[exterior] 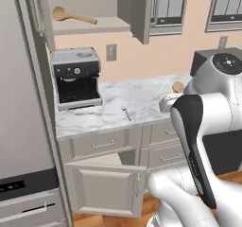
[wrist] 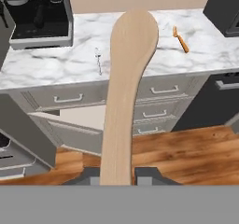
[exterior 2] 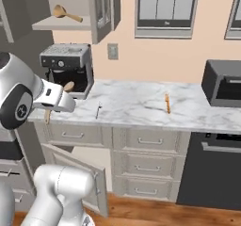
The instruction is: Organize the utensils by type. Pick up the wooden spoons from the counter and place them in the open cabinet. Then pick up the metallic utensils from the counter and place them in the open drawer.
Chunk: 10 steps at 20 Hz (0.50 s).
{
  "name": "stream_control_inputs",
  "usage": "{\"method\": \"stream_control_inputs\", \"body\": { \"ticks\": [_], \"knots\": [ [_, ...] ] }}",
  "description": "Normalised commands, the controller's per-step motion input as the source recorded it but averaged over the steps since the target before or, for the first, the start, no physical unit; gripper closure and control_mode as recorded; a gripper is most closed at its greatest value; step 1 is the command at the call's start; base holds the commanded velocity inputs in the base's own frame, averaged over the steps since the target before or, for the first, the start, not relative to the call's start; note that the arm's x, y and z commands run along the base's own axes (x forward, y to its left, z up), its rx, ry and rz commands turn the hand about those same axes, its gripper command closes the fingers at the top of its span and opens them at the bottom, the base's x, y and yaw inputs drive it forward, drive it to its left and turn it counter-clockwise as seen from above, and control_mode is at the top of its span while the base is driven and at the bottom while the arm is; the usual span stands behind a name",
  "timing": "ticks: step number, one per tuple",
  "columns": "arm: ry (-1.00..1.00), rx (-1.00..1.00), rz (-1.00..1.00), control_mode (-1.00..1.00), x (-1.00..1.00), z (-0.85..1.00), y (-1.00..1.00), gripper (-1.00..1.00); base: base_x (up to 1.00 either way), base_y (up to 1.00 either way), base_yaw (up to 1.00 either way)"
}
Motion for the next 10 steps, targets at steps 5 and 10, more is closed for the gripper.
{"method": "stream_control_inputs", "body": {
  "ticks": [5,10],
  "knots": [
    [0.0,0.0,0.0,1.0,0.0,0.0,0.0,1.0,0.44,0.73,-0.03],
    [0.0,0.0,0.0,1.0,0.0,0.0,0.0,1.0,0.96,0.28,-0.01]
  ]
}}
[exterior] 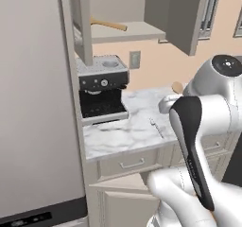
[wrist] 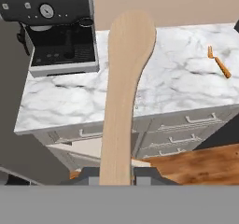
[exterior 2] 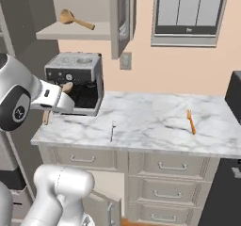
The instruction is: Organize the utensils by type. Pick up the wooden spoons from the counter and place them in the open cabinet. Then pick up the metallic utensils from the counter and place them in the open drawer.
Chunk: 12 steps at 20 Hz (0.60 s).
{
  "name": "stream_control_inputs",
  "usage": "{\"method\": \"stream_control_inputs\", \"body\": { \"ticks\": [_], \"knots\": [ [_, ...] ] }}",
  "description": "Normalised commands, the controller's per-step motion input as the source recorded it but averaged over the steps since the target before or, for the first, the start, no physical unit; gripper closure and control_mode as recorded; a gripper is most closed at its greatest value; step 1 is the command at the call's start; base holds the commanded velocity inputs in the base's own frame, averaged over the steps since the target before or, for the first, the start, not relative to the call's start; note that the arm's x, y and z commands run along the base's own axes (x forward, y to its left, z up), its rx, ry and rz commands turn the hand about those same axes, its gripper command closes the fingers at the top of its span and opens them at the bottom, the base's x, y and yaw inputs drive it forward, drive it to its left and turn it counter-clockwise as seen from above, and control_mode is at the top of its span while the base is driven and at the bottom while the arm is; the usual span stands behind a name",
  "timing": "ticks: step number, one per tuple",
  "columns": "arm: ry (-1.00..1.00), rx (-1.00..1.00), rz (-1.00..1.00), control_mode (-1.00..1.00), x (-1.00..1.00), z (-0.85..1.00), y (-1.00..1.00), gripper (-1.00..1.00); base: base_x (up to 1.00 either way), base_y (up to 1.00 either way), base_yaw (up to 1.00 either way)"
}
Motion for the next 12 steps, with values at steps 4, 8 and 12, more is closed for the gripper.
{"method": "stream_control_inputs", "body": {
  "ticks": [4,8,12],
  "knots": [
    [0.0,0.0,0.0,1.0,0.0,0.0,0.0,1.0,0.93,0.0,0.0],
    [0.0,0.0,0.0,1.0,0.0,0.0,0.0,1.0,0.37,0.14,0.0],
    [0.0,0.0,0.0,1.0,0.0,0.0,0.0,1.0,0.08,0.33,0.0]
  ]
}}
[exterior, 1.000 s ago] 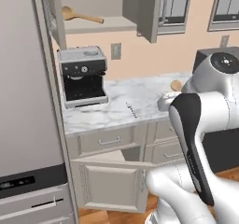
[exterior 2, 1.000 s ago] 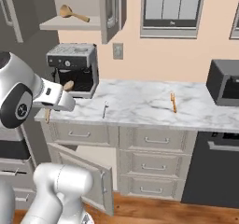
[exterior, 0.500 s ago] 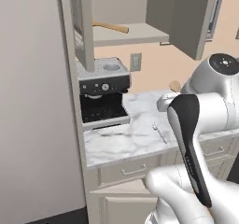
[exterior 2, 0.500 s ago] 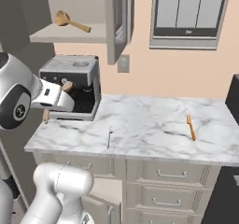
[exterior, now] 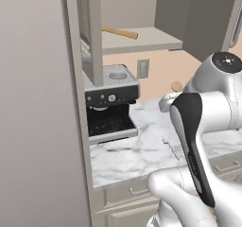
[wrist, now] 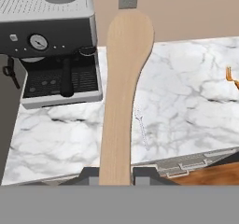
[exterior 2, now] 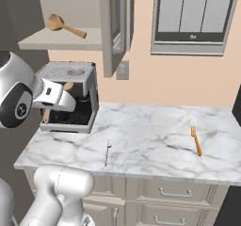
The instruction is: Organize the utensils by type. Pick up the wooden spoons from the counter and place them in the open cabinet. Then pick up the metallic utensils from the counter and place them in the open drawer.
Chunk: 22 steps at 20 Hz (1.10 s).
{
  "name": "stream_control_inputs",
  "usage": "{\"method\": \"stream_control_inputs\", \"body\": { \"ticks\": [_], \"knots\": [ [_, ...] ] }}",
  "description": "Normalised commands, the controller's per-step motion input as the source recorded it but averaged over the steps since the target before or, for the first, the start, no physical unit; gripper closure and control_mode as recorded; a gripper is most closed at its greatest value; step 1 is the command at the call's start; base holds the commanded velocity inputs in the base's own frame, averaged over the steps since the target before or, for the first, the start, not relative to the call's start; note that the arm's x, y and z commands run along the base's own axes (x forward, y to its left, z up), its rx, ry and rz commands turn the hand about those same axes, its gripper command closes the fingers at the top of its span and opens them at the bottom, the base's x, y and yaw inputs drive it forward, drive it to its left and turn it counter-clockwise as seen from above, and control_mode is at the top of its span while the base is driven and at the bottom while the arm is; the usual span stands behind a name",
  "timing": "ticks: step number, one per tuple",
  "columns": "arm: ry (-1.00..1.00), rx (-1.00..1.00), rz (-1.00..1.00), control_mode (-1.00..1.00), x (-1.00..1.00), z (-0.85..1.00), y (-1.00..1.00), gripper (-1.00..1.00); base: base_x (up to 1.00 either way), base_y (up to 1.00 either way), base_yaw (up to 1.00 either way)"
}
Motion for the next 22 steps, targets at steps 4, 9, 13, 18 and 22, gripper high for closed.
{"method": "stream_control_inputs", "body": {
  "ticks": [4,9,13,18,22],
  "knots": [
    [0.0,0.0,0.0,1.0,0.0,0.0,0.0,1.0,0.01,0.42,0.0],
    [0.0,0.0,0.0,1.0,0.0,0.0,0.0,1.0,0.0,0.47,0.05],
    [0.0,0.0,0.0,1.0,0.0,0.0,0.0,1.0,0.0,0.26,0.12],
    [0.0,0.0,0.0,1.0,0.0,0.0,0.0,1.0,0.12,0.0,0.07],
    [0.0,0.0,0.0,1.0,0.0,0.0,0.0,1.0,0.0,0.01,0.07]
  ]
}}
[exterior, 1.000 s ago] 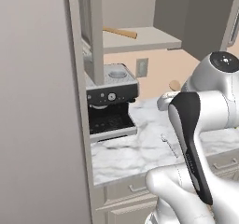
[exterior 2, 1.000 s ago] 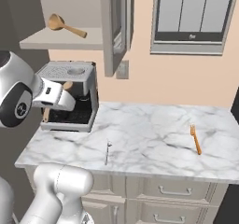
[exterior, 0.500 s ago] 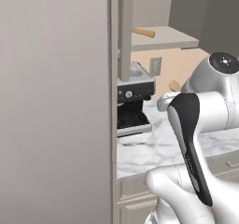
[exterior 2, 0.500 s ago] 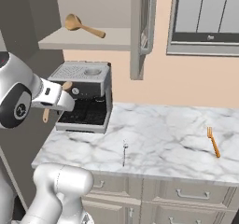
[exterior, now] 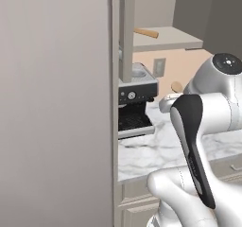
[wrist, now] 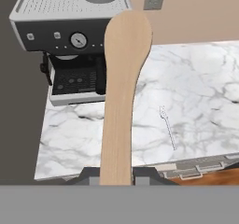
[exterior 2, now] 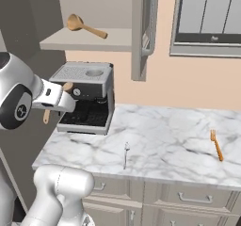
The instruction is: Organize the utensils by type. Pick up the wooden spoons from the counter and place them in the open cabinet. Then pick up the metallic utensils from the counter and place them in the open drawer.
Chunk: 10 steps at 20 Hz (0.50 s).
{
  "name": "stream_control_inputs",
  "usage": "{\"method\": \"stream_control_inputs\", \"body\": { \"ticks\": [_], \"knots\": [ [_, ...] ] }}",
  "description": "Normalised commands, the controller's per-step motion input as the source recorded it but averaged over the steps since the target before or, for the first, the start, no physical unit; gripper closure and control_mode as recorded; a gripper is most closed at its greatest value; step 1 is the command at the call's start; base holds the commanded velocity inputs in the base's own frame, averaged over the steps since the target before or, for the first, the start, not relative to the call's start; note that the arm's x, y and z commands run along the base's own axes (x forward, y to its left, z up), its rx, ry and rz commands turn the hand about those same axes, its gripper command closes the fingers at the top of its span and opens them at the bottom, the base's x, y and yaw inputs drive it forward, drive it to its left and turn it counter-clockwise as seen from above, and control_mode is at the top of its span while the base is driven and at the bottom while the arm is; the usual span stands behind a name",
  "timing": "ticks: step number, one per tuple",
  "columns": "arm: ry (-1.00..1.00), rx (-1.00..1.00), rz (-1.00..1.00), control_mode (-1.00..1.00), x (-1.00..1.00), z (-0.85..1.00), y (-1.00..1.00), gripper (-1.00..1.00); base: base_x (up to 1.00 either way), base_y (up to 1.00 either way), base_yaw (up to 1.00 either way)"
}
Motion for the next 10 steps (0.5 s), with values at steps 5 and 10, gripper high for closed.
{"method": "stream_control_inputs", "body": {
  "ticks": [5,10],
  "knots": [
    [0.0,0.0,0.0,1.0,0.0,0.0,0.0,1.0,0.0,0.06,0.07],
    [0.0,0.0,0.0,1.0,0.0,0.0,0.0,1.0,0.0,0.0,0.03]
  ]
}}
